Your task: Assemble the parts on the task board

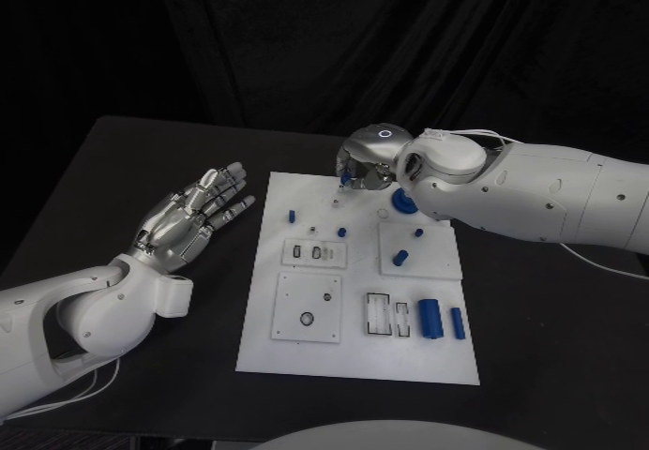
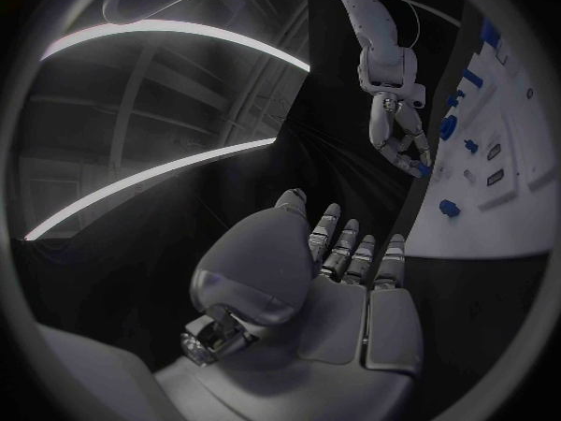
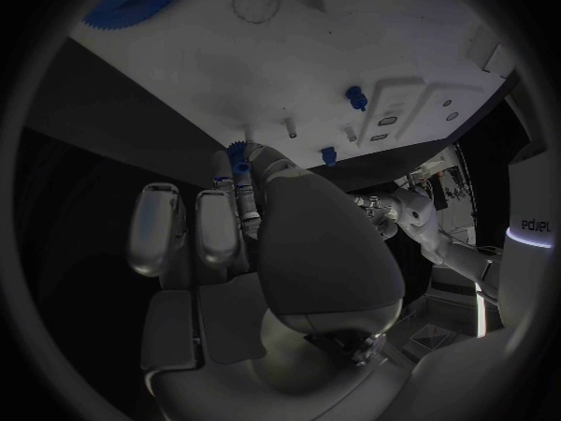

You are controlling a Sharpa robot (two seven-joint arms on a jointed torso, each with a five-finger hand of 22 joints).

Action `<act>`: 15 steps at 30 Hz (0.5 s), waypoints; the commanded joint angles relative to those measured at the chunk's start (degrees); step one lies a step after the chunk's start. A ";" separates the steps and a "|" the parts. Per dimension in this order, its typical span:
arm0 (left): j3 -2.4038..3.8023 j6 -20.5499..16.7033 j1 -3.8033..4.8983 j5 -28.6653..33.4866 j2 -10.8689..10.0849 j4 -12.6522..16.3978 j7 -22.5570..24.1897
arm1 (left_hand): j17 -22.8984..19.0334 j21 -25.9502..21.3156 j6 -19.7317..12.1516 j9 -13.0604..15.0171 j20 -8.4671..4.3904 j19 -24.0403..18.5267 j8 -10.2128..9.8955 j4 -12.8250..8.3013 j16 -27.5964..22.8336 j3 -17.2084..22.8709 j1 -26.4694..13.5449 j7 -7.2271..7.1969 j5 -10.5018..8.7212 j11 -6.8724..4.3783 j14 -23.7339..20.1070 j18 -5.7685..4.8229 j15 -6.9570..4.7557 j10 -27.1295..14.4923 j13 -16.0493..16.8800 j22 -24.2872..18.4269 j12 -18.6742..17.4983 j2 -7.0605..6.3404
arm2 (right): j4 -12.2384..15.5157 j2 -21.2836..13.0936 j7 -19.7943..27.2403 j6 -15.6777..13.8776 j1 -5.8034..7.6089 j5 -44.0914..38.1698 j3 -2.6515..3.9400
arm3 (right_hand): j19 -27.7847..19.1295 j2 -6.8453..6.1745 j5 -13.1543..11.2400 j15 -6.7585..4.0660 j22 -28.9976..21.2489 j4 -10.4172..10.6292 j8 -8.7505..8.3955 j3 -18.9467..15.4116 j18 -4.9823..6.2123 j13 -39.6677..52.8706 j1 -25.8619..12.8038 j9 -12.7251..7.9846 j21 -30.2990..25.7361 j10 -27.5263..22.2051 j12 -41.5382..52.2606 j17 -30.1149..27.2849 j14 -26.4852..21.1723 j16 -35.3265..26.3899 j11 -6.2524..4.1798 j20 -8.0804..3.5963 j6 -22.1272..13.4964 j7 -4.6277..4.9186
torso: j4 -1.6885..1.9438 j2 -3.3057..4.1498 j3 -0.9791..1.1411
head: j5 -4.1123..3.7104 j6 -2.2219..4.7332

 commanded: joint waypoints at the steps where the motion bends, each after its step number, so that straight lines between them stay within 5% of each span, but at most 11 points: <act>1: 0.04 1.04 0.12 -0.26 0.18 0.02 4.36 | 0.10 0.13 -0.20 0.03 0.52 -0.05 -0.08 0.01 0.30 0.37 0.79 0.42 0.33 0.29 -0.03 0.97 0.34 -0.14 -0.07 0.09 0.07 0.00 | -0.13 0.13 0.20 1.26 -0.22 0.22 0.05 | 0.03 0.03 -0.33 0.16 -0.10 0.06 -0.31 0.42 -0.85 -0.03 -0.38 7.25 -0.02 -0.47 -0.27 -0.02 0.07 -0.08 0.06 0.15 -0.44 0.04 | -0.03 -0.01 0.04 | 0.07 -0.07; 15: 0.01 1.53 0.12 -0.26 0.77 -0.98 4.12 | 0.19 0.19 -0.28 0.02 0.74 0.03 -0.11 -0.07 0.63 0.48 0.96 0.47 0.45 0.43 0.20 0.99 0.52 -0.21 -0.06 0.12 0.11 0.00 | -1.02 1.14 0.81 2.34 -0.68 1.35 0.05 | -0.16 0.08 -0.91 0.25 -0.24 0.14 -0.76 0.63 -0.80 0.02 -0.53 7.34 -0.21 -0.56 -0.77 -0.32 -0.09 -0.29 0.16 0.24 -0.87 0.17 | 0.01 -0.14 0.08 | -0.09 -0.32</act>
